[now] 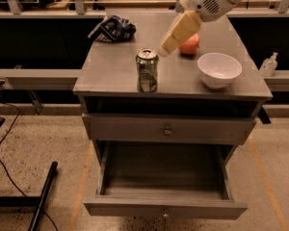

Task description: Place green can into middle drawer

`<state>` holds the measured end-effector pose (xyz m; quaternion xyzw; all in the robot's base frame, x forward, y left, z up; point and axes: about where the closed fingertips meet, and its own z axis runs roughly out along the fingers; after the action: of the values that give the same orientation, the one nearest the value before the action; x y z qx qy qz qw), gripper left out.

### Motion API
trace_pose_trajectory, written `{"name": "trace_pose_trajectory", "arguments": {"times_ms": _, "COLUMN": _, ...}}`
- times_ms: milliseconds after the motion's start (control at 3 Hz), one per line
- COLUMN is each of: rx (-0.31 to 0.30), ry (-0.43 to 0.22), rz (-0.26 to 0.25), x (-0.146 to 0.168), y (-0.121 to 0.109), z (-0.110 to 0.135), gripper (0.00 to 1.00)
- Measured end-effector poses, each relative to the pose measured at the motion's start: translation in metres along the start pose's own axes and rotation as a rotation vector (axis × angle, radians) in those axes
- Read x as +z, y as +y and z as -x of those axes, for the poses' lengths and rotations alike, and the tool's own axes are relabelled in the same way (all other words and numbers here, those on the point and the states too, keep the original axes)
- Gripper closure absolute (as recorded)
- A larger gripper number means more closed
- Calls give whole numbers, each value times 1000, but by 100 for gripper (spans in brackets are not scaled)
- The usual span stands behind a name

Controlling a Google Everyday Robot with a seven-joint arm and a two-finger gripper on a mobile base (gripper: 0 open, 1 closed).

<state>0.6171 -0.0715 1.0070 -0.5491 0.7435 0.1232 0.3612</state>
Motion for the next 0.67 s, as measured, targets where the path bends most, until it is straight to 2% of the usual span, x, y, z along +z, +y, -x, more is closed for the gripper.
{"name": "trace_pose_trajectory", "arguments": {"times_ms": 333, "rx": 82, "ry": -112, "rz": 0, "x": 26, "y": -17, "z": 15, "gripper": 0}}
{"name": "trace_pose_trajectory", "arguments": {"times_ms": 667, "rx": 114, "ry": -144, "rz": -15, "x": 44, "y": -25, "z": 22, "gripper": 0}}
